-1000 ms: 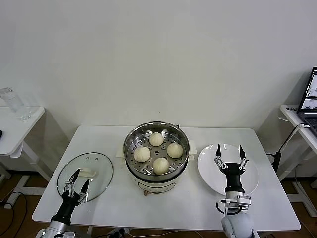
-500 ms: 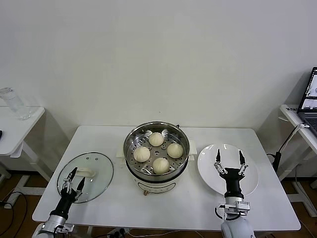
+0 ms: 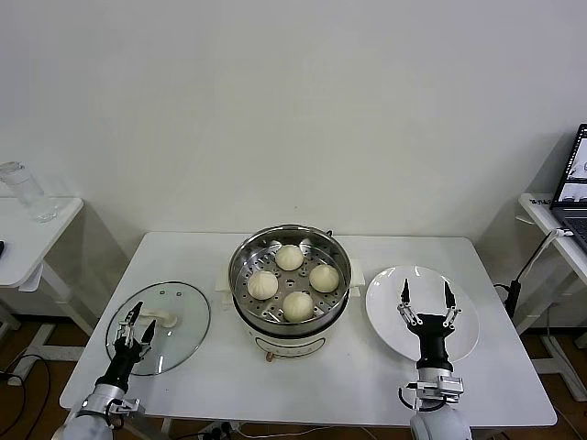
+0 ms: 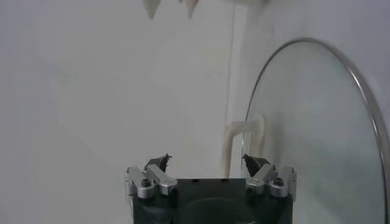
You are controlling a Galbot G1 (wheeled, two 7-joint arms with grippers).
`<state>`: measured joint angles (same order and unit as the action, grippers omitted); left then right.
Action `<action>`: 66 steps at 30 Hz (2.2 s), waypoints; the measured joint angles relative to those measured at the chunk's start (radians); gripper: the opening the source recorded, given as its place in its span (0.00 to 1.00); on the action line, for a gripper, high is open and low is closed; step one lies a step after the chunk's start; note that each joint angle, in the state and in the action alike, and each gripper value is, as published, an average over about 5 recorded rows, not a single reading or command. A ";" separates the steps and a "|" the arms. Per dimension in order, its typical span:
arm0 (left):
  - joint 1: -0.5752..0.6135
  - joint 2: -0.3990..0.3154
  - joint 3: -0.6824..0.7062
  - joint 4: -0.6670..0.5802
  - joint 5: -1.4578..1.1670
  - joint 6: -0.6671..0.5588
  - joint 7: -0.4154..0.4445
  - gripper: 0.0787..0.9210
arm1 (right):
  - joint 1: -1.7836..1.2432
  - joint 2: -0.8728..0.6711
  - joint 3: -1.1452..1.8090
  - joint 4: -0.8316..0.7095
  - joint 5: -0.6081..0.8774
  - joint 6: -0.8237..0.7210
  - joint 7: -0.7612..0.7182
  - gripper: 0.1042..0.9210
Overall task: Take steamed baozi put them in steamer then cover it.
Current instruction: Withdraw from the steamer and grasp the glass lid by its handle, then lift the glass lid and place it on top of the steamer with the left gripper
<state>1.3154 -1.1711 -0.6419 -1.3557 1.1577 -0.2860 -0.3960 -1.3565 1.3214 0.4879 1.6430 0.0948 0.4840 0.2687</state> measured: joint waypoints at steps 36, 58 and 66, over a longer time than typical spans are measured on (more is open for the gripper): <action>-0.112 0.000 0.057 0.043 -0.002 0.044 0.049 0.85 | -0.001 0.002 0.034 -0.041 -0.013 0.022 -0.002 0.88; -0.124 0.012 0.058 0.072 -0.033 0.063 0.117 0.15 | -0.002 0.004 0.039 -0.011 -0.013 0.023 0.003 0.88; -0.081 0.033 0.042 -0.039 -0.079 0.079 0.136 0.13 | 0.002 0.010 0.036 -0.009 -0.023 0.026 0.003 0.88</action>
<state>1.2346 -1.1383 -0.6003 -1.3943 1.0789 -0.2068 -0.2603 -1.3544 1.3311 0.5237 1.6336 0.0719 0.5101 0.2719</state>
